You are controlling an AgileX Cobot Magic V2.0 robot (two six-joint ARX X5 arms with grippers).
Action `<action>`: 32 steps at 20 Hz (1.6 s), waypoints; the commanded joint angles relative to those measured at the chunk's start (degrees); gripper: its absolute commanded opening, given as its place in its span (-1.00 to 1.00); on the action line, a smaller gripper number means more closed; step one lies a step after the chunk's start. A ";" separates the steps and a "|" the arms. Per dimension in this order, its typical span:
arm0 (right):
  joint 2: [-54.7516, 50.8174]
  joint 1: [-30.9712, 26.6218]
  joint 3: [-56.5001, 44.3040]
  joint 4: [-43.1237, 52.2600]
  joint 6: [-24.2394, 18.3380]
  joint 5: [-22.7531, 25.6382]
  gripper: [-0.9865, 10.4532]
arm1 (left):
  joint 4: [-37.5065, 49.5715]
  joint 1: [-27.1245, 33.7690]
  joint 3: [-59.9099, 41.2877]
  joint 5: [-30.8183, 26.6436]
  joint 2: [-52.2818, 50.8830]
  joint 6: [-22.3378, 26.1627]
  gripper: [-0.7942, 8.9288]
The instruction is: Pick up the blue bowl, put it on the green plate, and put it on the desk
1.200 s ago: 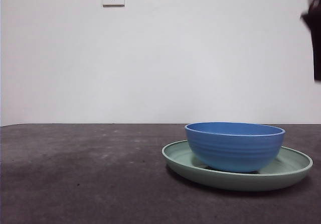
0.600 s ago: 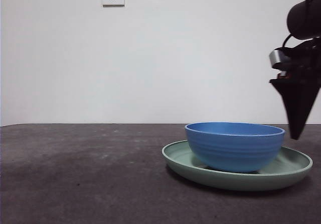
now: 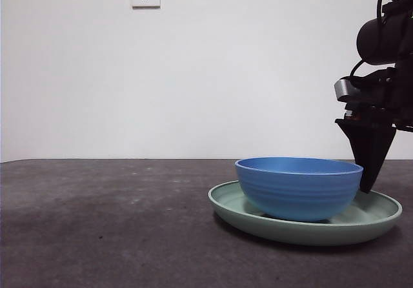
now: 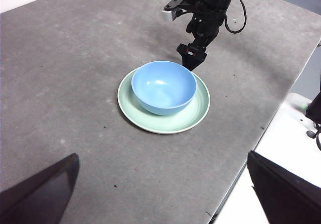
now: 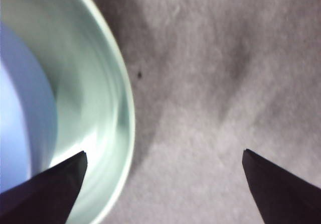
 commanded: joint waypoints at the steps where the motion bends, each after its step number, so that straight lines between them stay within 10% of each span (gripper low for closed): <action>1: 1.55 0.31 0.90 1.60 1.55 -1.20 -0.09 | 0.52 -0.33 0.57 -0.13 0.17 0.50 0.32; 32: 7.10 -0.46 3.74 0.92 4.20 -6.97 -0.80 | 0.50 -0.33 0.57 -0.11 0.17 0.50 0.32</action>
